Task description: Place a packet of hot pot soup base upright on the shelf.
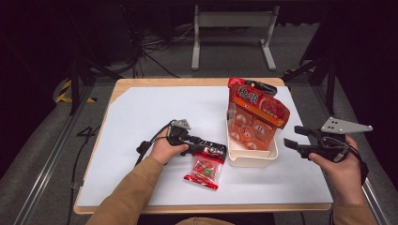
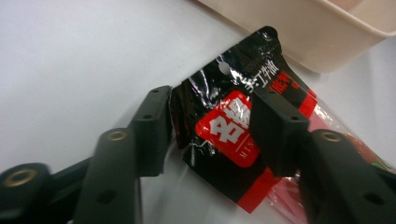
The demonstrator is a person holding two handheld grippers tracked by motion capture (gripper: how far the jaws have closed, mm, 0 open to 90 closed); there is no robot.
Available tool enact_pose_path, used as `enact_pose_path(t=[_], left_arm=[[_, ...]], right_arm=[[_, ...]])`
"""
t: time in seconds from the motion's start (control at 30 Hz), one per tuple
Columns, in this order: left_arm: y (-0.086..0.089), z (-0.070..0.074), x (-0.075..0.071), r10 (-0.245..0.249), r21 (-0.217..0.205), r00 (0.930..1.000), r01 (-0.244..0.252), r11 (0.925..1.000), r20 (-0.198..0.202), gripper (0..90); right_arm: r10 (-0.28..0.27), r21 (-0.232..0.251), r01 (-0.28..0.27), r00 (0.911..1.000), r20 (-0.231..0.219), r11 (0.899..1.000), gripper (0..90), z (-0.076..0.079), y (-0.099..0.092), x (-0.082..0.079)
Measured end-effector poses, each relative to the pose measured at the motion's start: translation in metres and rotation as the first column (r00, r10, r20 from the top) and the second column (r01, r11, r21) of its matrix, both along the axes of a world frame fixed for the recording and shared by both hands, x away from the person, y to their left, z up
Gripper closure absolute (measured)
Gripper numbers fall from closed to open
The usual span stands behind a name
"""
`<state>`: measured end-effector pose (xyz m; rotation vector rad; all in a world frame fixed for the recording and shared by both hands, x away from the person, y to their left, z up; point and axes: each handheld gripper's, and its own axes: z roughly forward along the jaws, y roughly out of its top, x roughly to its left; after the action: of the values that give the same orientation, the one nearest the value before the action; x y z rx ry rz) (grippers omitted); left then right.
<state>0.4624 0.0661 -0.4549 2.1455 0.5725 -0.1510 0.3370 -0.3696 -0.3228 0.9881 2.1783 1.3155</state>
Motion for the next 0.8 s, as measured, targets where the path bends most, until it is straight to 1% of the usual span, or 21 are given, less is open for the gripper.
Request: enact_pose_path(t=[0.07, 0.1, 0.13, 0.17, 0.2, 0.23, 0.3, 0.4, 0.5, 0.53, 0.57, 0.7, 0.8], left_arm=[[-0.0007, -0.0002, -0.0008, 0.0, -0.001, 1.0, 0.0, 1.0, -0.007, 57.0], [-0.0013, -0.0001, -0.0015, -0.003, 0.006, 1.0, 0.003, 1.0, 0.0, 59.0], [-0.0013, -0.0001, -0.0015, -0.003, 0.006, 1.0, 0.003, 1.0, 0.0, 59.8], [-0.0015, 0.0002, -0.0019, -0.004, 0.015, 1.0, 0.004, 0.9999, 0.008, 59.8], [-0.0017, 0.0003, -0.0023, -0.002, 0.016, 0.9999, 0.002, 0.9999, 0.013, 61.6], [-0.0015, 0.0007, -0.0028, 0.0, 0.024, 0.9998, 0.0, 0.9997, 0.019, 65.6], [-0.0012, 0.001, -0.003, 0.002, 0.029, 0.9997, -0.003, 0.9996, 0.026, 69.1], [-0.0008, 0.0018, -0.0036, 0.005, 0.036, 0.9995, -0.007, 0.9993, 0.031, 71.7], [0.0, 0.002, -0.0037, 0.01, 0.037, 0.9993, -0.011, 0.9993, 0.036, 78.8], [0.0004, 0.0022, -0.0037, 0.01, 0.039, 0.9993, -0.011, 0.9992, 0.036, 78.8], [0.001, 0.0026, -0.0038, 0.007, 0.045, 0.9991, -0.008, 0.999, 0.041, 83.3], [0.0014, 0.0037, -0.0042, 0.002, 0.049, 0.9992, -0.003, 0.9988, 0.04, 88.9], [0.0015, 0.0049, -0.005, 0.003, 0.047, 0.9993, -0.005, 0.9989, 0.036, 89.6]], right_arm=[[-0.001, -0.001, 0.001, 1.0, -0.001, 1.0, 32.9, -0.0003, 0.0, 0.0002], [-0.001, 0.0, 0.001, 1.0, -0.002, 1.0, 32.9, -0.0005, 0.0, 0.0003], [-0.001, 0.002, 0.001, 1.0, -0.003, 1.0, 32.9, -0.0007, 0.0, 0.0004], [-0.001, 0.002, 0.001, 1.0, -0.003, 1.0, 32.9, -0.0007, 0.0, 0.0004], [0.0, 0.002, 0.0, 1.0, -0.004, 1.0, 32.9, -0.0009, 0.0001, 0.0005], [0.0, 0.001, 0.0, 1.0, -0.006, 1.0, 32.9, -0.0013, 0.0002, 0.0007], [-0.001, 0.001, 0.001, 1.0, -0.007, 1.0, 32.9, -0.0014, 0.0002, 0.0009], [-0.004, 0.0, 0.004, 1.0, -0.006, 1.0, 32.9, -0.0016, -0.0002, 0.0009], [-0.007, -0.001, 0.007, 1.0, -0.006, 1.0, 32.9, -0.0016, -0.0005, 0.001], [-0.009, -0.001, 0.009, 0.9999, -0.005, 1.0, 33.0, -0.0015, -0.0009, 0.001], [-0.01, 0.002, 0.01, 0.9999, -0.006, 1.0, 33.0, -0.0015, -0.0014, 0.0009], [-0.014, 0.002, 0.014, 0.9999, -0.006, 1.0, 33.2, -0.002, -0.0029, 0.0014], [-0.018, 0.001, 0.018, 0.9998, -0.008, 1.0, 33.5, -0.0027, -0.0037, 0.0017]])
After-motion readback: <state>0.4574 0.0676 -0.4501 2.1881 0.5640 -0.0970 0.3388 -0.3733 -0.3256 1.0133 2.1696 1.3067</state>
